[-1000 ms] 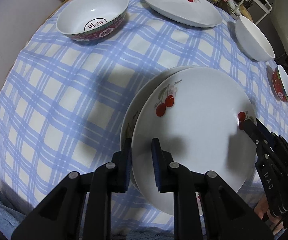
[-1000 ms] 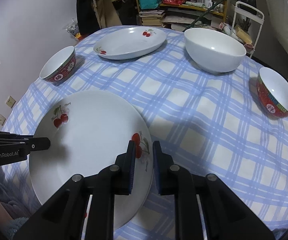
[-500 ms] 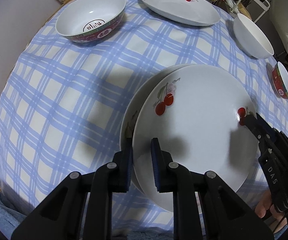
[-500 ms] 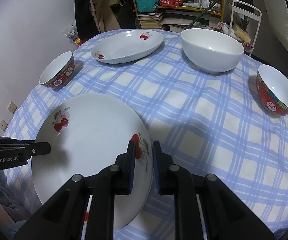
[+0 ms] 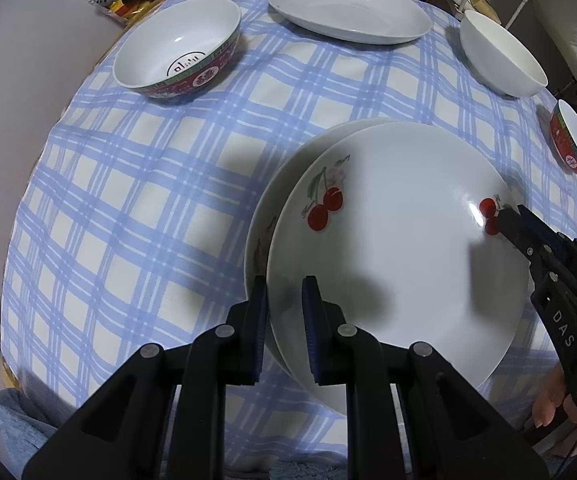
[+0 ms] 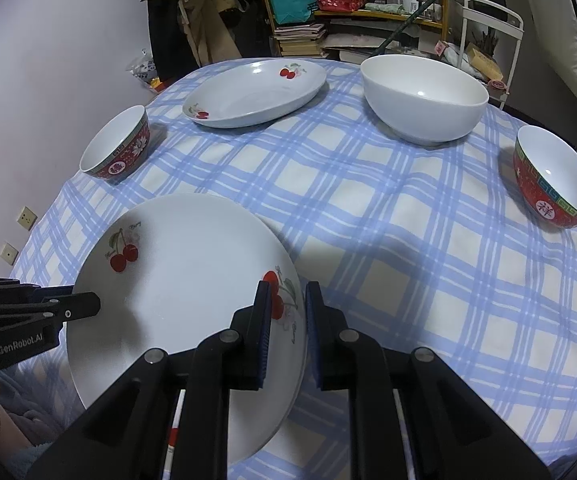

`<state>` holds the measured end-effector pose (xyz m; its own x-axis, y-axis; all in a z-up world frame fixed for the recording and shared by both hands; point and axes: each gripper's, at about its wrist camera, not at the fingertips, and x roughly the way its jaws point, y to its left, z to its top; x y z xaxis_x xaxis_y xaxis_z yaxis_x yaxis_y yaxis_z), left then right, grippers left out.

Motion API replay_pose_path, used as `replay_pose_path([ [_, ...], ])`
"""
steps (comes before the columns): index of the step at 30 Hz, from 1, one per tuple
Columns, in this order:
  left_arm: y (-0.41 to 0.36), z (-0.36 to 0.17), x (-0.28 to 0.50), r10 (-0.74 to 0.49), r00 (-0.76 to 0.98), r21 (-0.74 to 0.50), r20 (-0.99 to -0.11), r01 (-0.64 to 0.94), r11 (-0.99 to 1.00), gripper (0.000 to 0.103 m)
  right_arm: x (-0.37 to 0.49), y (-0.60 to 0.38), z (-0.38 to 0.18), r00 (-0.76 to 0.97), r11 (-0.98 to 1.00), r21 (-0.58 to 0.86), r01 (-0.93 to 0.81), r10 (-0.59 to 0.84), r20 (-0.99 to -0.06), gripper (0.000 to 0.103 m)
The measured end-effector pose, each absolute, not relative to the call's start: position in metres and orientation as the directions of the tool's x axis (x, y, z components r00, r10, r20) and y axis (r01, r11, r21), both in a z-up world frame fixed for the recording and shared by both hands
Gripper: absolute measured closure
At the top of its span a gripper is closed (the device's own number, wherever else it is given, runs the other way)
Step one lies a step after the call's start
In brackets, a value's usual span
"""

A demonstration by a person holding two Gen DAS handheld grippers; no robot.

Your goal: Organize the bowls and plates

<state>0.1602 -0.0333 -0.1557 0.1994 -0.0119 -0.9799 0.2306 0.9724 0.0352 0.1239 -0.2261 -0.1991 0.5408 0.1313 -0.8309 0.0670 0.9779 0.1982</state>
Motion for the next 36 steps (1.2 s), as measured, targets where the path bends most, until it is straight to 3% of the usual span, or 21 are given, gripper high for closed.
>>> replay_pose_path([
  [9,-0.025,-0.144,0.159,0.036,0.255,0.091,-0.966,0.207,0.974,0.085,0.126,-0.226,-0.190,0.561,0.973,0.224,0.051,0.158,-0.813,0.085],
  [20,-0.011,-0.143,0.166,-0.018,0.240,0.019,-0.971,0.152,0.988,0.085,0.126,-0.233,-0.192,0.551,0.968,0.238,0.079,0.157,-0.819,0.085],
  [26,-0.014,-0.120,0.166,-0.001,0.312,0.050,-0.950,0.154,0.987,0.084,0.127,-0.238,-0.177,0.565,0.977,0.193,0.088,0.111,-0.817,0.083],
  [29,-0.016,-0.108,0.176,0.001,0.339,0.060,-0.941,0.164,0.985,0.083,0.133,-0.249,-0.165,0.565,0.963,0.251,0.103,0.151,-0.811,0.072],
  [31,-0.015,-0.103,0.185,0.003,0.344,0.063,-0.939,0.162,0.985,0.082,0.141,-0.253,-0.156,0.573,0.964,0.249,0.099,0.149,-0.806,0.054],
  [33,-0.014,-0.096,0.200,0.004,0.347,0.060,-0.938,0.150,0.987,0.080,0.152,-0.254,-0.145,0.584,0.972,0.220,0.082,0.132,-0.801,0.051],
  [35,-0.015,-0.091,0.212,-0.004,0.361,0.055,-0.932,0.151,0.987,0.075,0.166,-0.255,-0.133,0.593,0.980,0.190,0.059,0.119,-0.796,0.045],
  [36,-0.016,-0.086,0.220,-0.008,0.373,0.056,-0.928,0.159,0.986,0.065,0.173,-0.256,-0.127,0.600,0.984,0.173,0.051,0.108,-0.793,0.040],
])
